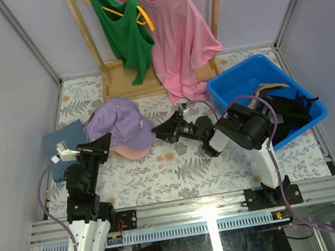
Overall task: Stack the hats
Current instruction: Stack the hat on the hat.
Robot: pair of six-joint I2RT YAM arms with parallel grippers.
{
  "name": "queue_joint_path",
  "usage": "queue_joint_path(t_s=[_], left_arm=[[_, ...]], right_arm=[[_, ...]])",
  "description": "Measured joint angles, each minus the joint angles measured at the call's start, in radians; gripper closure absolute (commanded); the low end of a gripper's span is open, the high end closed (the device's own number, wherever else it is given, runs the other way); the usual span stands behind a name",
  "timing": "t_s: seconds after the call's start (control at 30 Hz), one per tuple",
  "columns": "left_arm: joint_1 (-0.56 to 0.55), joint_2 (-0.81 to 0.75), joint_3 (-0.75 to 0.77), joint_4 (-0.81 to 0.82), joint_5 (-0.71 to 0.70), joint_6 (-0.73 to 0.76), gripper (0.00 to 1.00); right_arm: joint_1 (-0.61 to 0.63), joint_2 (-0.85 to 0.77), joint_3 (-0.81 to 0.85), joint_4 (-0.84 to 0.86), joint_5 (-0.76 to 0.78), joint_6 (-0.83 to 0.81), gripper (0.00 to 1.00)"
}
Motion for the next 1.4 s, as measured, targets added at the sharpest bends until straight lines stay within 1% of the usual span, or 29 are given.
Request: queue_joint_path(t_s=[0.07, 0.13, 0.2, 0.3, 0.4, 0.43, 0.6, 0.77, 0.93, 1.2, 1.4], left_arm=[[0.000, 0.000, 0.000, 0.000, 0.000, 0.000, 0.87], [0.000, 0.000, 0.000, 0.000, 0.000, -0.002, 0.87], [0.000, 0.000, 0.000, 0.000, 0.000, -0.002, 0.86], [0.000, 0.000, 0.000, 0.000, 0.000, -0.003, 0.83], [0.001, 0.000, 0.000, 0.000, -0.001, -0.005, 0.74], [0.001, 0.000, 0.000, 0.000, -0.002, -0.007, 0.69], [0.002, -0.002, 0.000, 0.000, -0.010, -0.014, 0.55], [0.002, -0.003, 0.000, 0.000, -0.016, -0.026, 0.48], [0.002, -0.019, 0.015, -0.033, -0.041, -0.035, 0.46], [0.002, -0.121, 0.074, -0.178, -0.182, -0.053, 0.34], [0.002, -0.117, 0.135, -0.247, -0.290, -0.052, 0.25]], right_arm=[[0.006, 0.000, 0.013, 0.000, 0.005, 0.000, 0.43], [0.012, 0.003, 0.026, 0.000, 0.006, 0.000, 0.46], [0.018, 0.013, 0.037, 0.000, 0.011, 0.004, 0.53], [0.029, 0.030, 0.043, 0.000, 0.013, 0.012, 0.67], [0.034, 0.043, 0.043, 0.013, 0.012, 0.027, 0.79], [0.034, 0.043, 0.043, 0.022, 0.013, 0.030, 0.81], [0.035, 0.043, 0.047, 0.028, 0.013, 0.046, 0.89], [0.035, 0.043, 0.047, 0.027, 0.013, 0.046, 0.90], [0.035, 0.043, 0.047, 0.027, 0.013, 0.046, 0.90], [0.036, 0.043, 0.043, 0.027, 0.014, 0.046, 0.90], [0.037, 0.043, 0.037, 0.027, 0.019, 0.046, 0.90]])
